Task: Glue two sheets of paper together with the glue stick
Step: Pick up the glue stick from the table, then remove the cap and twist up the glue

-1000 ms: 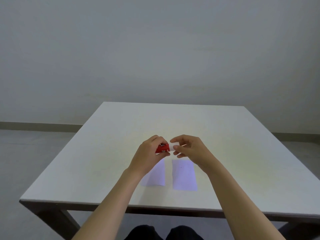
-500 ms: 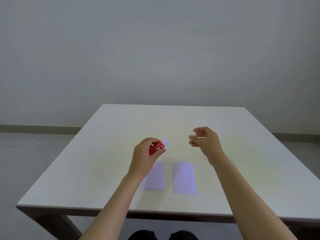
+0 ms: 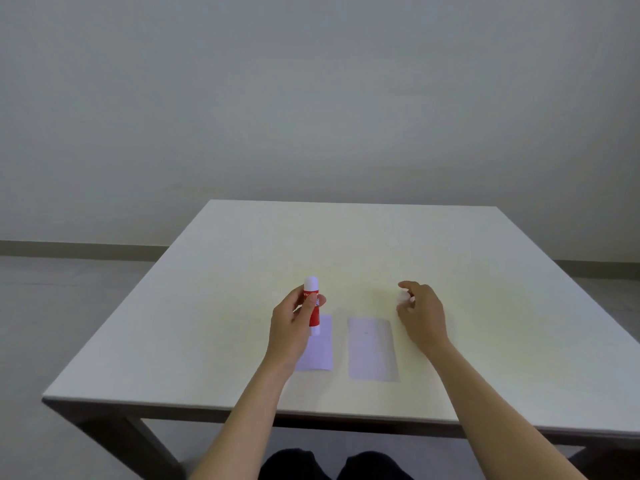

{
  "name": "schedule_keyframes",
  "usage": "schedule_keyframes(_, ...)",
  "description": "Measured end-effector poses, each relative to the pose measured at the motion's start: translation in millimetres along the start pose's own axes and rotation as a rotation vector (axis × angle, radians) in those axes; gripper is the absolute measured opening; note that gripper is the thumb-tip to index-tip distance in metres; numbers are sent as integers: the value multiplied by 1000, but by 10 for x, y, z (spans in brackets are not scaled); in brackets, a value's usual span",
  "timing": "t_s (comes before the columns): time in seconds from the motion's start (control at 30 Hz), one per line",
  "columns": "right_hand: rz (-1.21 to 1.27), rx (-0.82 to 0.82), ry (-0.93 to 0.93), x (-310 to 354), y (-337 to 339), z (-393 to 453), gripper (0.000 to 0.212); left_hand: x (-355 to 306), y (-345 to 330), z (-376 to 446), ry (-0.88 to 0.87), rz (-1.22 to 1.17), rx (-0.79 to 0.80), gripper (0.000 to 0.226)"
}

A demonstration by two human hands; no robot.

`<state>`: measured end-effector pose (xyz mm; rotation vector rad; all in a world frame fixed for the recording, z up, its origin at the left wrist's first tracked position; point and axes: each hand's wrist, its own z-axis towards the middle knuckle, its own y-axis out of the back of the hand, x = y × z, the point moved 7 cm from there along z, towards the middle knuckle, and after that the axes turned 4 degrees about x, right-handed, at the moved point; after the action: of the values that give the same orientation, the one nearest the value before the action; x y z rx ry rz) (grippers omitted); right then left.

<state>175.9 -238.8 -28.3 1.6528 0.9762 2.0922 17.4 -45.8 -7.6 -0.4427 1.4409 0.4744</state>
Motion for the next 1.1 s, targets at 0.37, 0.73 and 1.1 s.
schedule_keyframes(0.37, 492, 231, 126, 902, -198, -634, 28, -313, -92, 29, -46, -397, -161, 17)
schedule_keyframes(0.73, 1062, 319, -325, 1030, -617, -723, 49, -453, -77, 26, -24, -526, -71, 12)
schedule_keyframes(1.1, 1032, 423, -56, 1330, -471, -720, 27, -526, 129, 52, -38, -582, -90, 15)
